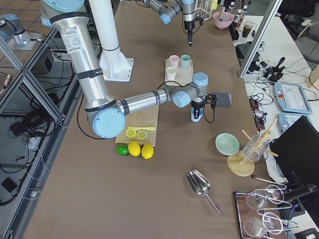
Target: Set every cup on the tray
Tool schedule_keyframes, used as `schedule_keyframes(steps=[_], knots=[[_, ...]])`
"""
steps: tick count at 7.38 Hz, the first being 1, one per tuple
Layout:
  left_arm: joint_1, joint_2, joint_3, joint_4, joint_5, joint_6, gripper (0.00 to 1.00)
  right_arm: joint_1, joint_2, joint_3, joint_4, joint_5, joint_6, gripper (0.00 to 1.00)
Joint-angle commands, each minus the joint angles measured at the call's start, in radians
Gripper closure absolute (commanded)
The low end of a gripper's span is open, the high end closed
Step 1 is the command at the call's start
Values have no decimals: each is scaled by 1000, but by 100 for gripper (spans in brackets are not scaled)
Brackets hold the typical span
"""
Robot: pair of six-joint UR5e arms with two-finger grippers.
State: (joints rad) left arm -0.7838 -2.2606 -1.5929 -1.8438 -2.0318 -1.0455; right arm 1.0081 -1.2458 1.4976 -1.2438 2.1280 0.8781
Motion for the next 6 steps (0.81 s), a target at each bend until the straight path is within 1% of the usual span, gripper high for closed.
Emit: schedule_keyframes(steps=[1,2,3,4,5,6], knots=[[-9,3,-1,0,-4,15,2,4,3,61,-9,7,46,100],[-32,42,-22,2,-14,51,2,3,34,75,-9,7,127,100],[-84,106,-54,5,-81,123,2,-6,72,82,-26,7,210,100],[-157,157,-76,32,-161,210,2,-34,122,101,-75,-2,289,100],[-207,200,-94,63,-188,314,2,-83,170,111,-104,-32,370,100],[-241,257,-107,70,-189,397,2,-150,213,109,-106,-89,436,100]])
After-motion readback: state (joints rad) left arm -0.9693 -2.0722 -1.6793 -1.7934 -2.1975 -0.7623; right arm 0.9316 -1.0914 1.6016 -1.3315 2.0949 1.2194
